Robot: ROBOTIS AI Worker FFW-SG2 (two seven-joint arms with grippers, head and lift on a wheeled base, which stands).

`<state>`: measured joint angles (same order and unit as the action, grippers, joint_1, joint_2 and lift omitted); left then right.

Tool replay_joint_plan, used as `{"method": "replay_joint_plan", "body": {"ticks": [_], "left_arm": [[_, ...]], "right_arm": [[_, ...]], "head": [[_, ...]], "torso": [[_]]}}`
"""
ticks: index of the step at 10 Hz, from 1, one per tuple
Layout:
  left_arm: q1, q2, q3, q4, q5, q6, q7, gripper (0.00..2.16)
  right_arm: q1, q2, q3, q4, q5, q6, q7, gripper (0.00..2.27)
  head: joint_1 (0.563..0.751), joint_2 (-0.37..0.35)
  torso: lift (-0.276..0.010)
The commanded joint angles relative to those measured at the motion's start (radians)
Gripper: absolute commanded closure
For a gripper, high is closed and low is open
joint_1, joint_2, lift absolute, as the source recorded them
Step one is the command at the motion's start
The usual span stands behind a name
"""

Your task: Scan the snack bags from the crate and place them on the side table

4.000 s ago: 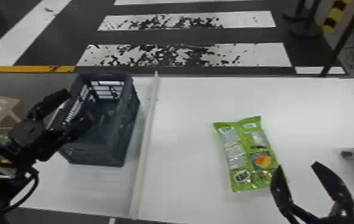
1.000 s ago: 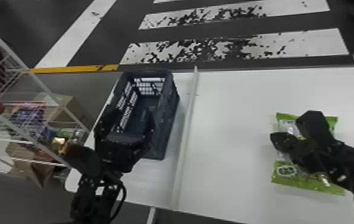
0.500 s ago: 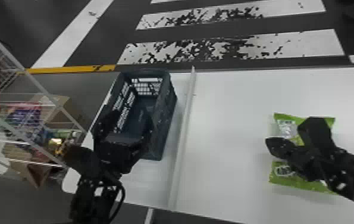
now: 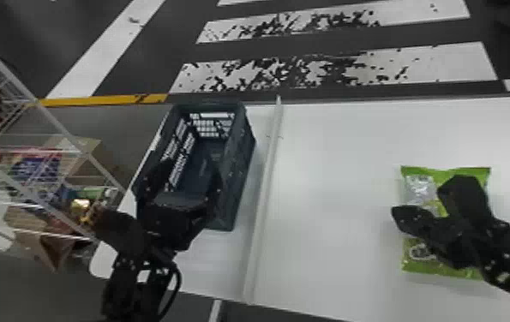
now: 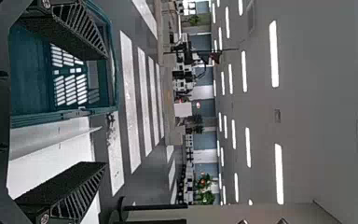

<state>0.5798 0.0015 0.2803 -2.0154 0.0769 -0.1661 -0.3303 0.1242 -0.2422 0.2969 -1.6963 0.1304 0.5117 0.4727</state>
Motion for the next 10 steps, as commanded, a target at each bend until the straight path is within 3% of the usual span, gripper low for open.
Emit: {"method": "replay_joint_plan", "body": {"ticks": [1, 10], "left_arm": [[0.0, -0.004, 0.002, 0.006, 0.001, 0.0, -0.001, 0.07], [-0.014, -0.004, -0.01, 0.026, 0.001, 0.006, -0.001, 0.07]], "right_arm": [[0.006, -0.011, -0.012, -0.003, 0.0, -0.003, 0.015, 2.24], [0.055, -0.083, -0.096, -0.037, -0.029, -0.031, 0.055, 2.24]], "head": [[0.695, 0.274], [0.695, 0.204]], "torso": [[-0.094], [-0.094]]}}
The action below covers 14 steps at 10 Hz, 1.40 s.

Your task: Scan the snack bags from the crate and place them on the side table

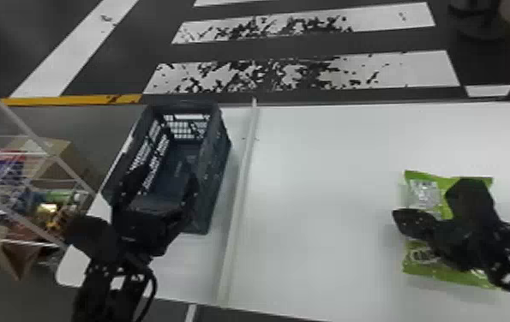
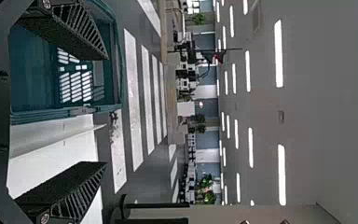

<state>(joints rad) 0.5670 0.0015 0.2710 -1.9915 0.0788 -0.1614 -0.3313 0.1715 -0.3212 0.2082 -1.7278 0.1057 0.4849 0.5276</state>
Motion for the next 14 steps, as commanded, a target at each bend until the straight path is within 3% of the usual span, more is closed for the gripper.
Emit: {"method": "replay_joint_plan", "body": {"ticks": [1, 7, 9, 10, 11, 12, 13, 14], "left_arm": [[-0.004, -0.004, -0.004, 0.007, -0.001, 0.001, 0.0, 0.07], [-0.006, -0.004, -0.007, 0.017, 0.004, 0.001, -0.005, 0.08], [-0.006, -0.004, -0.009, 0.022, 0.004, -0.002, -0.005, 0.08], [-0.004, -0.004, -0.009, 0.017, 0.006, -0.002, -0.008, 0.08], [0.002, -0.004, -0.009, 0.01, 0.012, -0.005, -0.012, 0.08], [0.005, -0.004, -0.015, 0.005, 0.015, -0.005, -0.012, 0.08], [0.005, -0.004, -0.029, -0.001, 0.015, -0.002, -0.011, 0.08], [0.005, -0.004, -0.052, -0.01, 0.015, -0.002, -0.003, 0.08]], "right_arm": [[0.017, -0.01, -0.016, -0.016, -0.004, -0.004, 0.009, 2.24], [0.105, -0.032, -0.069, -0.098, -0.028, -0.031, 0.035, 2.24], [0.16, -0.03, -0.154, -0.217, -0.141, -0.025, 0.043, 2.17], [0.184, -0.019, -0.234, -0.283, -0.205, -0.004, 0.04, 1.92], [0.204, -0.004, -0.319, -0.32, -0.259, 0.002, 0.034, 1.31], [0.22, 0.013, -0.397, -0.335, -0.299, 0.005, 0.034, 0.51], [0.235, 0.025, -0.454, -0.34, -0.307, 0.005, 0.032, 0.08], [0.252, 0.04, -0.507, -0.34, -0.314, 0.005, 0.023, 0.06]], "head": [[0.695, 0.2], [0.695, 0.173], [0.695, 0.176], [0.695, 0.172], [0.695, 0.163], [0.695, 0.135], [0.695, 0.094], [0.695, 0.047]], "torso": [[-0.094], [-0.094], [-0.094], [-0.094], [-0.094], [-0.094], [-0.094], [-0.094]]}}
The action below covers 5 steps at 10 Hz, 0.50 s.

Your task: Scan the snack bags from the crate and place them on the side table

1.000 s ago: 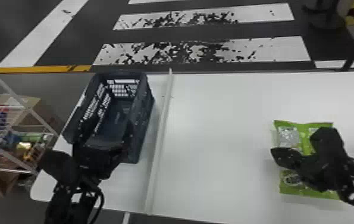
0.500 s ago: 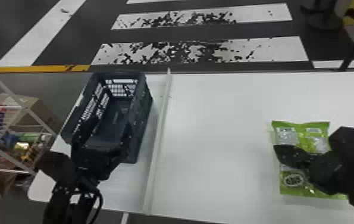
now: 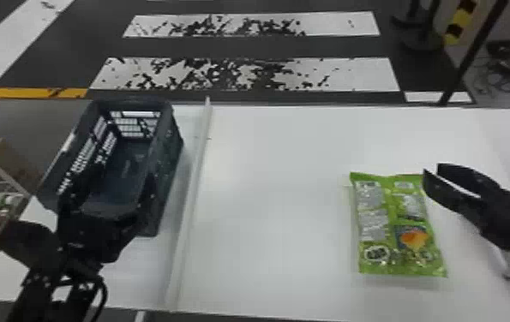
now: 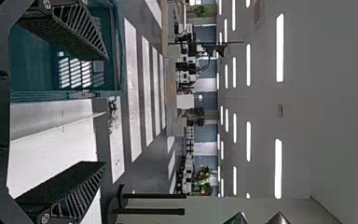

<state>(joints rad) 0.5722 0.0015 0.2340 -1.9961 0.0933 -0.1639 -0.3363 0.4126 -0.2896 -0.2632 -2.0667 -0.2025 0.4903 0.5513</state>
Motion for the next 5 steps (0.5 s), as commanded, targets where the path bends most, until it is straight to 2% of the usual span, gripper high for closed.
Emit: {"method": "replay_joint_plan", "body": {"ticks": [1, 3, 5], "left_arm": [[0.0, -0.004, -0.039, -0.015, -0.004, 0.013, 0.016, 0.08], [0.0, -0.004, -0.076, -0.046, -0.014, 0.093, 0.046, 0.08], [0.0, -0.004, -0.093, -0.049, -0.015, 0.12, 0.049, 0.08]], "right_arm": [[0.017, 0.014, -0.079, 0.0, -0.006, 0.043, -0.008, 0.06], [0.032, 0.015, -0.14, 0.036, -0.008, 0.052, -0.005, 0.07], [0.038, 0.009, -0.172, 0.094, -0.005, 0.052, 0.015, 0.07]], "head": [[0.695, 0.002], [0.695, -0.078], [0.695, -0.157]], "torso": [[-0.094], [-0.094], [-0.094]]}}
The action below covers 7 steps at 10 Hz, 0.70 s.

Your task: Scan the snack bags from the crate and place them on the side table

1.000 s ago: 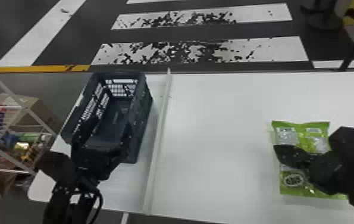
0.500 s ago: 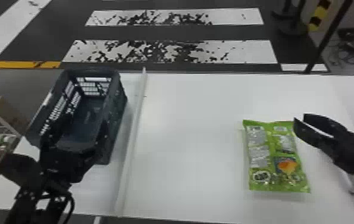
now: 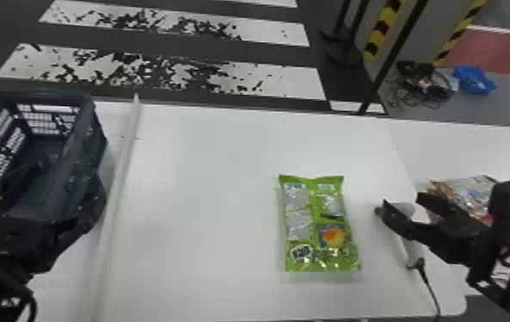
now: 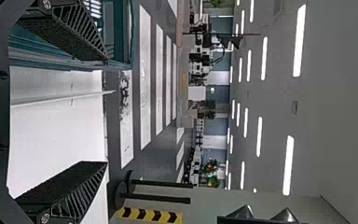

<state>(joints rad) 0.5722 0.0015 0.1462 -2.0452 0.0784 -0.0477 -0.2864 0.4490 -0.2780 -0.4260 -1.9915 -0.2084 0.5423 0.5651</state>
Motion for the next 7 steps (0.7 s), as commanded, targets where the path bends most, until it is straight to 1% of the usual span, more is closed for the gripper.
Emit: {"method": "replay_joint_plan", "body": {"ticks": [1, 3, 7], "left_arm": [[0.0, -0.004, -0.005, 0.003, 0.0, 0.007, 0.0, 0.08], [0.0, -0.004, -0.008, 0.007, 0.0, 0.016, 0.0, 0.08], [0.0, -0.004, -0.011, 0.014, 0.0, 0.019, 0.0, 0.08]], "right_arm": [[0.002, -0.01, -0.017, 0.054, 0.011, 0.0, 0.012, 0.07], [-0.004, -0.035, -0.019, 0.117, 0.021, -0.003, 0.035, 0.07], [-0.076, -0.066, 0.026, 0.255, 0.072, -0.003, 0.039, 0.06]], "head": [[0.695, -0.185], [0.695, -0.217], [0.695, -0.257]], "torso": [[-0.094], [-0.094], [-0.094]]}}
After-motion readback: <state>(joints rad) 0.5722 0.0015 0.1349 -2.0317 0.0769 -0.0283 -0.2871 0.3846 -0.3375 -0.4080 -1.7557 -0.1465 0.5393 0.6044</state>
